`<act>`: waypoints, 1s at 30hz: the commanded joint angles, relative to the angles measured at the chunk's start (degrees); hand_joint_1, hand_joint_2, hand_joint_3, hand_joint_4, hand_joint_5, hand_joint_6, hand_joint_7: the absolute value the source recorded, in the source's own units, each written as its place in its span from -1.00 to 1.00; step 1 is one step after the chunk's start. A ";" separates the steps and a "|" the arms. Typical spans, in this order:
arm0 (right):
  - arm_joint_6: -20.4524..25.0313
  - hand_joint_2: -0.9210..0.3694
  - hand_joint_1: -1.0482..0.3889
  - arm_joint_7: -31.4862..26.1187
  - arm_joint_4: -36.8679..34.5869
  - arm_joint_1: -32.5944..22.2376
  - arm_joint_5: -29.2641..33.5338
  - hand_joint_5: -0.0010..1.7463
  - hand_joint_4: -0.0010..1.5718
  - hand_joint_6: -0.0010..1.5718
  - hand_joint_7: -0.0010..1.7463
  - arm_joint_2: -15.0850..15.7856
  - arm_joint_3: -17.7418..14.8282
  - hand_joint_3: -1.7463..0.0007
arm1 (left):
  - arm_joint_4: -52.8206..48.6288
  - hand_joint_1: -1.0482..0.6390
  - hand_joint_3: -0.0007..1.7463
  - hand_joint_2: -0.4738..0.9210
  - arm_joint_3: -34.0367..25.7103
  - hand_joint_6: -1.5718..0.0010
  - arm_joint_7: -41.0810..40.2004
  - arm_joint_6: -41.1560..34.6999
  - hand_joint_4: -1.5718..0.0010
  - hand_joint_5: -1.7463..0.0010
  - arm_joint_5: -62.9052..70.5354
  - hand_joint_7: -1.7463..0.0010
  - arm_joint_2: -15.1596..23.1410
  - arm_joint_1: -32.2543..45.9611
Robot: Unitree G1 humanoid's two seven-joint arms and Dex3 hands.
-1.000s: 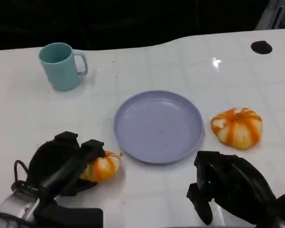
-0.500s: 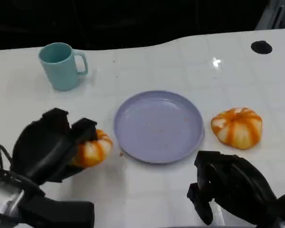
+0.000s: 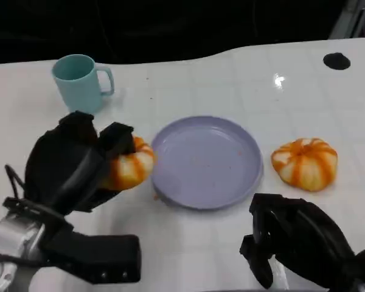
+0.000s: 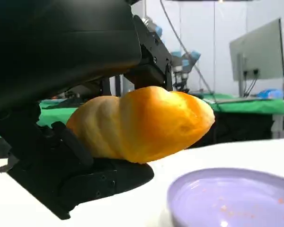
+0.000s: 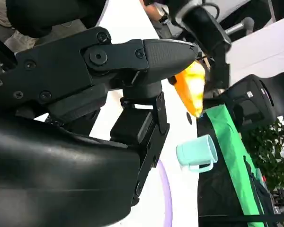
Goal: Grasp the bread from the table and place it into the plate.
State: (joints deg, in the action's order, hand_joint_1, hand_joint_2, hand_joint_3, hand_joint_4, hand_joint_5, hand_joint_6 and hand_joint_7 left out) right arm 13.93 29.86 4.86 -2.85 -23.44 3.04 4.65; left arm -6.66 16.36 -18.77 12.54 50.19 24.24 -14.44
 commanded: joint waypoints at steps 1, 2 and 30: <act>-0.39 -1.00 -0.82 0.07 -0.15 -0.21 -0.23 0.87 0.65 0.43 0.77 0.69 -0.94 0.63 | -5.14 0.05 0.39 0.20 0.30 0.09 -1.00 2.33 -0.18 -1.00 -3.34 -1.00 -3.09 -5.22; -0.59 -1.00 -0.82 0.14 -0.22 -0.19 -0.02 0.87 0.65 0.43 0.78 0.83 -0.92 0.62 | -6.71 0.05 0.45 0.19 0.65 0.08 -0.25 2.50 -0.19 -1.00 -4.08 -1.00 -4.14 -6.79; -0.40 -1.00 -0.81 1.19 0.72 -1.04 -0.67 0.87 0.65 0.41 0.80 1.02 -1.71 0.62 | -46.16 -0.14 -0.52 0.81 12.03 0.01 4.56 8.99 0.12 -0.41 -7.37 0.49 -15.85 -29.90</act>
State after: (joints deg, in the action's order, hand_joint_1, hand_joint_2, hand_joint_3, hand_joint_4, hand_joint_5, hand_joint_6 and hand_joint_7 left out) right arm 13.60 30.81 4.86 -3.38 -23.61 3.45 3.25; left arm -52.54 27.52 -17.93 22.67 43.31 7.14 -42.93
